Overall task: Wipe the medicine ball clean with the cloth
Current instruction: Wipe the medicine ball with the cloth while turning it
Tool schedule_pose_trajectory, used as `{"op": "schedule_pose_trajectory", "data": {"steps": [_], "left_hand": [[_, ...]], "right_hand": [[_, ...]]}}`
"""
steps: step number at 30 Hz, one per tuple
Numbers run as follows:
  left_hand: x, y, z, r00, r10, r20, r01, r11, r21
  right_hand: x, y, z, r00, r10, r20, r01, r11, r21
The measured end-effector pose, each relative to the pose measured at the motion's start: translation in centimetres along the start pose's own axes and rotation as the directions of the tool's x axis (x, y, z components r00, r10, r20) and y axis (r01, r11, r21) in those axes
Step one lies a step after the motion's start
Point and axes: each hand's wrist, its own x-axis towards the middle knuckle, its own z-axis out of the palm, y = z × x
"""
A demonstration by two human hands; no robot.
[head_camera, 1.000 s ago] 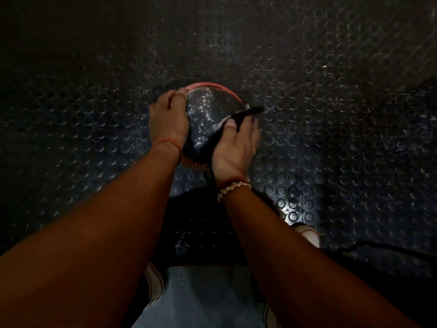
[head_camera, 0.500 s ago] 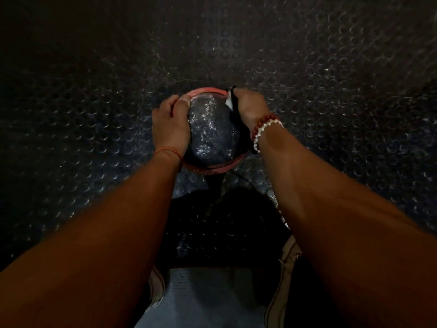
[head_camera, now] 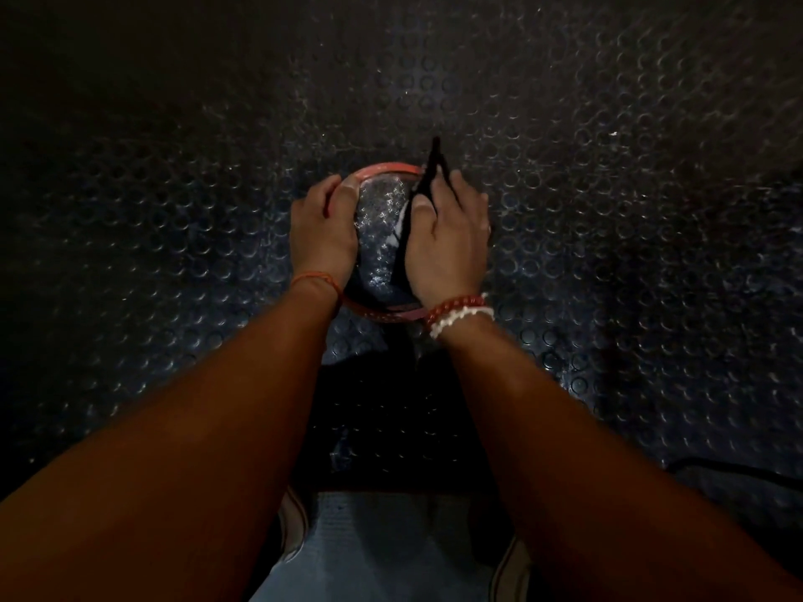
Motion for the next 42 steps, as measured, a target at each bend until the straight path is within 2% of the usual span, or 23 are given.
{"op": "schedule_pose_trajectory", "data": {"steps": [2, 3, 5, 9, 13, 15, 16, 17, 19, 20, 22, 24, 26, 28, 31, 33, 34, 36, 38, 39, 42], "left_hand": [[0.1, -0.3, 0.0, 1.0, 0.01, 0.011, -0.011, 1.0, 0.01], [0.0, -0.2, 0.0, 1.0, 0.009, 0.01, -0.009, 1.0, 0.014], [-0.3, 0.2, 0.0, 1.0, -0.001, -0.003, 0.001, 1.0, 0.012], [-1.1, 1.1, 0.2, 1.0, -0.02, -0.022, 0.02, 1.0, -0.015], [-1.3, 1.7, 0.2, 0.998, -0.042, -0.052, 0.04, 0.999, -0.036], [-1.3, 1.8, 0.1, 0.997, -0.052, -0.055, 0.05, 0.998, -0.037], [-1.4, 1.9, 0.1, 0.997, -0.049, -0.053, 0.047, 0.998, -0.033], [-1.5, 1.8, 0.1, 0.998, -0.042, -0.051, 0.041, 0.999, -0.027], [-1.6, 1.9, 0.1, 0.999, -0.026, -0.044, 0.025, 0.999, -0.024], [-1.5, 2.0, 0.1, 0.999, -0.027, -0.037, 0.026, 1.0, -0.015], [-1.3, 2.0, -0.1, 0.999, -0.03, -0.042, 0.03, 0.999, -0.012], [-1.4, 1.9, -0.2, 0.999, -0.03, -0.034, 0.03, 1.0, 0.0], [-1.6, 1.8, -0.4, 1.0, -0.017, -0.019, 0.017, 1.0, 0.006], [-1.8, 1.6, -0.4, 1.0, -0.004, -0.023, 0.004, 1.0, -0.002], [-2.1, 1.5, -0.4, 1.0, -0.003, -0.025, 0.003, 1.0, -0.016], [-2.3, 1.3, -0.5, 1.0, -0.005, -0.027, 0.004, 0.999, -0.036], [-2.4, 1.3, -0.5, 1.0, -0.003, -0.029, 0.002, 0.999, -0.042], [-2.5, 1.5, -0.5, 0.999, -0.004, -0.036, 0.002, 0.999, -0.043], [-2.3, 1.8, -0.6, 0.999, -0.022, -0.03, 0.021, 0.999, -0.041], [-2.3, 1.8, -0.6, 0.999, -0.03, -0.024, 0.029, 0.999, -0.046], [-2.4, 2.1, -0.6, 0.999, -0.026, -0.024, 0.025, 0.998, -0.059]], "right_hand": [[2.1, 0.2, -0.4, 0.995, -0.054, 0.086, 0.054, 0.999, 0.003], [3.3, 0.3, -0.6, 0.989, -0.039, 0.141, 0.034, 0.999, 0.036], [5.2, 0.5, -0.7, 0.974, 0.018, 0.224, -0.043, 0.994, 0.104], [6.8, 1.0, -1.3, 0.936, 0.206, 0.286, -0.252, 0.959, 0.133], [5.3, 2.3, -1.6, 0.817, 0.445, 0.367, -0.547, 0.8, 0.247], [3.7, 3.1, -1.7, 0.704, 0.609, 0.366, -0.708, 0.56, 0.43], [2.7, 3.6, -1.4, 0.669, 0.656, 0.35, -0.725, 0.47, 0.504], [1.7, 3.5, -1.0, 0.669, 0.679, 0.303, -0.704, 0.45, 0.549], [-0.5, 2.9, -0.1, 0.728, 0.67, 0.145, -0.612, 0.54, 0.578], [-1.3, 2.2, 0.4, 0.773, 0.632, 0.048, -0.546, 0.626, 0.557], [-2.6, 0.8, 0.7, 0.881, 0.469, -0.062, -0.407, 0.819, 0.405], [-2.5, -0.3, 0.5, 0.959, 0.277, -0.065, -0.258, 0.944, 0.205], [-0.7, -0.4, -0.1, 0.992, 0.126, -0.001, -0.126, 0.99, 0.071], [1.8, -0.1, -0.8, 0.995, 0.068, 0.076, -0.072, 0.996, 0.049], [4.3, 0.4, -1.6, 0.971, 0.144, 0.191, -0.181, 0.964, 0.195], [4.9, 1.2, -1.5, 0.941, 0.221, 0.256, -0.281, 0.932, 0.23], [5.1, 1.8, -1.4, 0.917, 0.296, 0.27, -0.362, 0.9, 0.243], [4.5, 2.3, -1.4, 0.836, 0.471, 0.281, -0.548, 0.747, 0.376], [3.4, 2.3, -1.6, 0.768, 0.578, 0.277, -0.638, 0.653, 0.407], [2.7, 2.0, -1.5, 0.769, 0.582, 0.262, -0.636, 0.662, 0.396], [0.2, 1.2, -0.7, 0.829, 0.554, 0.072, -0.524, 0.726, 0.446]]}}
